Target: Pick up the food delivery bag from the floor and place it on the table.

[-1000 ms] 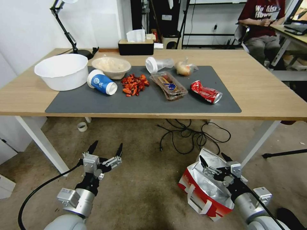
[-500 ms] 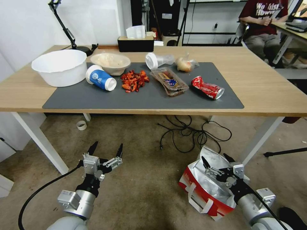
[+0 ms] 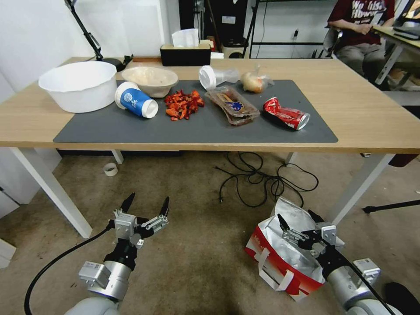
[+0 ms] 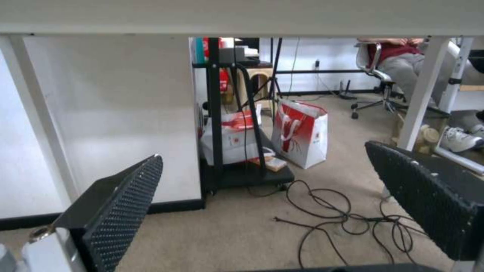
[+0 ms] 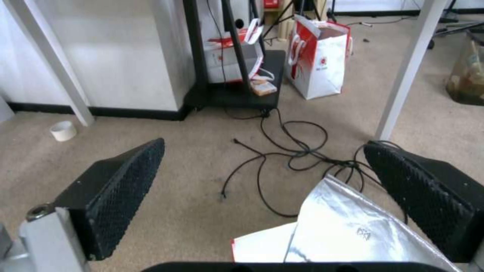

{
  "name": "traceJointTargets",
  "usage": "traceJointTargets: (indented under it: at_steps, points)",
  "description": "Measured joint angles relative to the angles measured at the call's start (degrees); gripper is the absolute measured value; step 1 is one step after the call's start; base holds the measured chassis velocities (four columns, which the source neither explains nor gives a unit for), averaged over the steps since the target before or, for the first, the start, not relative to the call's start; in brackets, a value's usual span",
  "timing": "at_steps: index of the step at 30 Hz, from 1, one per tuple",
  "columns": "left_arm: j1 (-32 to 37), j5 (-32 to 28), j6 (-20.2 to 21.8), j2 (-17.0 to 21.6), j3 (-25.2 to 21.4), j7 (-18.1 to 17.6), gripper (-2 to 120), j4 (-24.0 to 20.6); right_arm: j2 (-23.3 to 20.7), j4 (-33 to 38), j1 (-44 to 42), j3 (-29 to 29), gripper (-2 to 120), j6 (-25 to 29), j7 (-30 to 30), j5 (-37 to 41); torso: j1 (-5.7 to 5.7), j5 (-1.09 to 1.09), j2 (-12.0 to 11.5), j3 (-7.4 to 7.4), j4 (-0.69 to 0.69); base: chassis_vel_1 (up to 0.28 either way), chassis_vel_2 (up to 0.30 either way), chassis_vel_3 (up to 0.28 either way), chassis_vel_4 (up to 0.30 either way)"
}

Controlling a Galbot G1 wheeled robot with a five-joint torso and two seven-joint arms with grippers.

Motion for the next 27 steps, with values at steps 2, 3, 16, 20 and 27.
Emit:
traceJointTargets:
  at_steps: [2,3,16,20,27]
  points:
    - [0.0,0.0,0.0,0.0,0.0,0.0,100,0.1,0.0,0.0,0.0,0.0,100,0.0,0.0,0.0,-0.09,0.0,-0.3,-0.18,0.0,0.0,0.0,0.0,0.0]
    - [0.0,0.0,0.0,0.0,0.0,0.0,100,0.1,0.0,-0.1,0.0,0.0,100,0.0,0.0,0.0,-0.15,0.0,-0.4,-0.29,0.0,0.0,0.0,0.0,0.0]
    - [-0.5,-0.1,-0.4,0.2,0.0,-0.1,100,0.9,0.0,-0.6,0.2,0.3,100,0.1,-0.2,-0.1,-1.29,0.0,-3.8,-2.54,0.0,0.0,0.0,0.0,0.0]
    - [-0.5,-0.2,-0.4,0.2,0.0,-0.1,100,1.1,0.0,-0.8,0.3,0.4,100,0.1,-0.2,-0.1,-1.56,0.0,-4.8,-3.22,0.0,0.0,0.0,0.0,0.0]
    - [-0.6,-0.2,-0.5,0.2,0.0,-0.1,100,1.2,-0.1,-1.0,0.4,0.5,100,0.1,-0.2,-0.1,-2.02,0.0,-6.2,-4.15,0.0,0.0,0.0,0.0,0.0]
